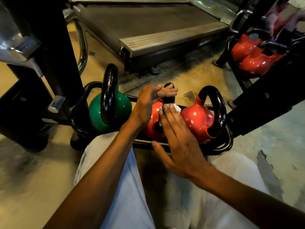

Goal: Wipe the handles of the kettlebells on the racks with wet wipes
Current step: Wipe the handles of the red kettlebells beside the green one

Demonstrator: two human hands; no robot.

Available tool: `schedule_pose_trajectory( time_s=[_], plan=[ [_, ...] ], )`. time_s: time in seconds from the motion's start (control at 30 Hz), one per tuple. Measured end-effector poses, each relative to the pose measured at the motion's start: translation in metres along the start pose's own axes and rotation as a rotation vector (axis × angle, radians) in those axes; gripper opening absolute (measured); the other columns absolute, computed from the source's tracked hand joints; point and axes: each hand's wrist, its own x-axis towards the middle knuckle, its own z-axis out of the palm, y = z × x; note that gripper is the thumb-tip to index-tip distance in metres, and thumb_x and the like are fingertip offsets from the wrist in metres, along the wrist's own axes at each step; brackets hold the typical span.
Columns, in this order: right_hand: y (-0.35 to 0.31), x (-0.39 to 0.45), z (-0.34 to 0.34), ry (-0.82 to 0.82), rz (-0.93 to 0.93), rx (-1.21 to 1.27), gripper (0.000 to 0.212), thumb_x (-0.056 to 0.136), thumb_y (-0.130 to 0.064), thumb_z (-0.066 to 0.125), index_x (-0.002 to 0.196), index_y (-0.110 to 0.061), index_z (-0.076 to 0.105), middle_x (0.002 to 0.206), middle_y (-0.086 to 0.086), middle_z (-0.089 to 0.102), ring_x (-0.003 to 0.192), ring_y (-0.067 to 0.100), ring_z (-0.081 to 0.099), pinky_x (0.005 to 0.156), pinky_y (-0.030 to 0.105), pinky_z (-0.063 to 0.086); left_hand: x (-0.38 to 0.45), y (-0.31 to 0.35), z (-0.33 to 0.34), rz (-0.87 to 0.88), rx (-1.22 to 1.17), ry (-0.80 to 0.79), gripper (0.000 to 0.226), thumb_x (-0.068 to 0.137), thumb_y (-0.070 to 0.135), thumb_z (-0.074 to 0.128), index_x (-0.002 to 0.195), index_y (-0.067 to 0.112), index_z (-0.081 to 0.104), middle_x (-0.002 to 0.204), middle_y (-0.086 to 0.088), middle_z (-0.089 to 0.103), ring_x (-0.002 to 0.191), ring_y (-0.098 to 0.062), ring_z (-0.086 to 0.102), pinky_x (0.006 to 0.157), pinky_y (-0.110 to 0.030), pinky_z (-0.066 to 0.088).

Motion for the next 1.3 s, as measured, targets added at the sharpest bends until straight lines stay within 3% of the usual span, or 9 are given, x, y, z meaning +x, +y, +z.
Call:
schedule_pose_trajectory(
  time_s=[0.2,0.33,0.43,0.57,0.67,0.83,1.03,1.2,1.3],
  plan=[
    [-0.023,-0.02,0.003,-0.055,0.236,0.501,0.093,0.102,-0.049,0.056,0.167,-0.017,-0.003,0.175,-0.005,-0.01,0.162,0.013,-0.007,0.131,0.043,0.012,0.0,-0.001,0.003,0.005,-0.004,0.023,0.066,0.094,0.045,0.034,0.113,-0.004,0.075,0.127,-0.016,0.073,0.14,-0.013,0.054,0.12,-0.037,0.034],
    [-0.023,0.021,-0.006,0.113,0.61,1.145,0.072,0.094,-0.055,0.062,0.159,-0.041,0.034,0.158,-0.019,0.047,0.15,0.003,0.038,0.127,0.043,0.03,0.001,-0.003,0.003,0.008,-0.019,0.022,0.069,0.088,0.051,0.041,0.112,-0.002,0.076,0.127,-0.017,0.073,0.139,-0.012,0.055,0.118,-0.034,0.036],
    [0.01,0.063,-0.014,0.192,0.812,1.433,0.064,0.09,-0.056,0.059,0.141,-0.016,0.062,0.14,0.012,0.067,0.136,0.028,0.059,0.12,0.049,0.039,-0.002,-0.006,0.007,0.025,-0.011,0.063,0.059,0.093,0.042,0.04,0.108,-0.001,0.078,0.124,-0.017,0.074,0.137,-0.012,0.057,0.113,-0.028,0.04],
    [0.042,0.086,-0.032,0.1,1.055,1.767,0.081,0.09,-0.06,0.057,0.131,0.009,0.058,0.138,0.032,0.061,0.129,0.041,0.061,0.115,0.042,0.04,-0.007,-0.005,0.007,0.207,0.326,0.05,0.06,0.098,0.039,0.037,0.116,-0.003,0.076,0.129,-0.014,0.072,0.138,-0.014,0.057,0.117,-0.03,0.041],
    [0.039,0.082,-0.034,0.0,1.011,1.717,0.086,0.094,-0.064,0.05,0.135,0.011,0.057,0.118,0.025,0.071,0.106,0.035,0.07,0.107,0.042,0.048,-0.008,0.002,0.01,0.233,0.401,0.062,0.057,0.094,0.041,0.042,0.116,0.002,0.077,0.127,-0.008,0.073,0.135,-0.007,0.058,0.114,-0.022,0.042],
    [0.037,0.056,-0.023,-0.035,0.944,1.574,0.063,0.101,-0.05,0.052,0.131,0.004,0.063,0.1,0.016,0.072,0.079,0.021,0.071,0.065,0.027,0.057,-0.008,-0.002,0.012,0.303,0.498,0.102,0.048,0.098,0.035,0.045,0.114,0.006,0.079,0.127,-0.007,0.074,0.135,-0.011,0.06,0.115,-0.036,0.046],
    [0.019,0.041,0.006,0.207,0.884,1.296,0.032,0.102,-0.04,0.058,0.117,-0.015,0.073,0.113,0.008,0.074,0.108,0.022,0.068,0.097,0.04,0.052,-0.01,-0.01,0.019,0.358,0.513,0.179,0.039,0.097,0.028,0.053,0.113,0.005,0.08,0.126,-0.009,0.074,0.134,-0.015,0.061,0.113,-0.046,0.048],
    [-0.007,0.021,0.011,0.204,0.846,1.036,0.026,0.107,-0.044,0.05,0.12,-0.029,0.066,0.117,-0.009,0.072,0.111,0.003,0.065,0.094,0.027,0.052,-0.016,-0.015,0.03,0.363,0.494,0.267,0.041,0.096,0.025,0.05,0.115,0.001,0.078,0.127,-0.011,0.073,0.135,-0.018,0.061,0.114,-0.045,0.048],
    [-0.008,0.037,0.001,0.209,0.903,1.143,0.044,0.107,-0.051,0.044,0.129,-0.02,0.068,0.118,-0.001,0.075,0.115,0.01,0.068,0.098,0.032,0.052,-0.016,-0.013,0.029,0.344,0.484,0.27,0.042,0.097,0.025,0.048,0.116,0.001,0.078,0.128,-0.011,0.073,0.136,-0.019,0.06,0.115,-0.045,0.047]
  ],
)
